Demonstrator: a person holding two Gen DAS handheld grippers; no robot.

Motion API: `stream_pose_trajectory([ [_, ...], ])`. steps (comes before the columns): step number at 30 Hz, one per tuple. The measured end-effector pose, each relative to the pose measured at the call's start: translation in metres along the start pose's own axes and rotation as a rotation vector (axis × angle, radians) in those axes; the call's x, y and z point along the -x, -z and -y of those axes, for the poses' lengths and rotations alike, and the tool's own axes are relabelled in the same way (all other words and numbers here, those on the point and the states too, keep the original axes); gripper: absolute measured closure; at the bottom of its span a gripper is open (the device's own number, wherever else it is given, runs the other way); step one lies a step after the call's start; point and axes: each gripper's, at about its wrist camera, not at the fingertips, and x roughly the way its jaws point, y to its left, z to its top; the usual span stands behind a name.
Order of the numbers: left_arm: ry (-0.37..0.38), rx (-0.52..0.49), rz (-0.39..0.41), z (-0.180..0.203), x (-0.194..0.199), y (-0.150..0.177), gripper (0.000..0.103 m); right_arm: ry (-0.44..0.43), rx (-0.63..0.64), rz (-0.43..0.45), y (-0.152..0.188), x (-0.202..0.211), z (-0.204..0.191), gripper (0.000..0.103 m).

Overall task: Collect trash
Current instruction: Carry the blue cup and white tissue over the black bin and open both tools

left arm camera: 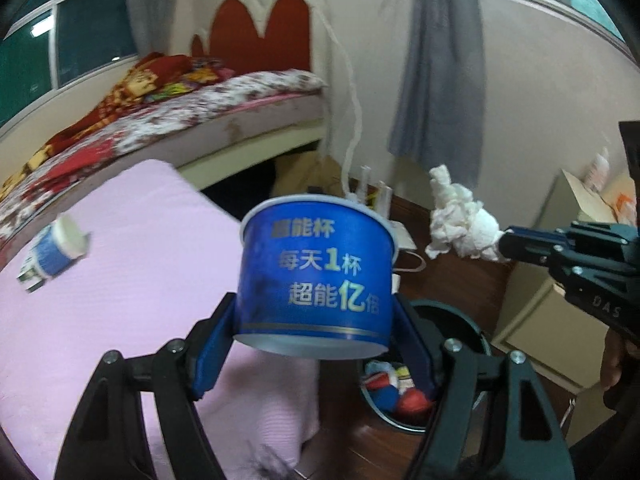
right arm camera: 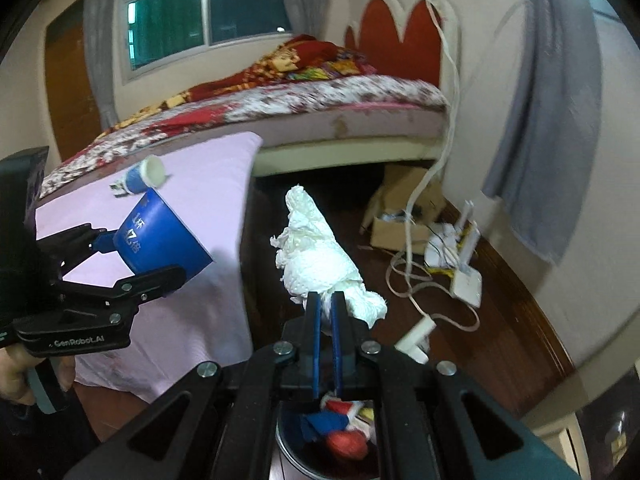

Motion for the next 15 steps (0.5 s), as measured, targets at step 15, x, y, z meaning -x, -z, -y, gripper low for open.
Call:
stream_pose_trajectory([
  [15, 0.107, -0.087, -0.098, 0.066, -0.046, 0.012, 0.028, 0.057, -0.112, -0.116, 0.06, -0.016, 0.066, 0.098],
])
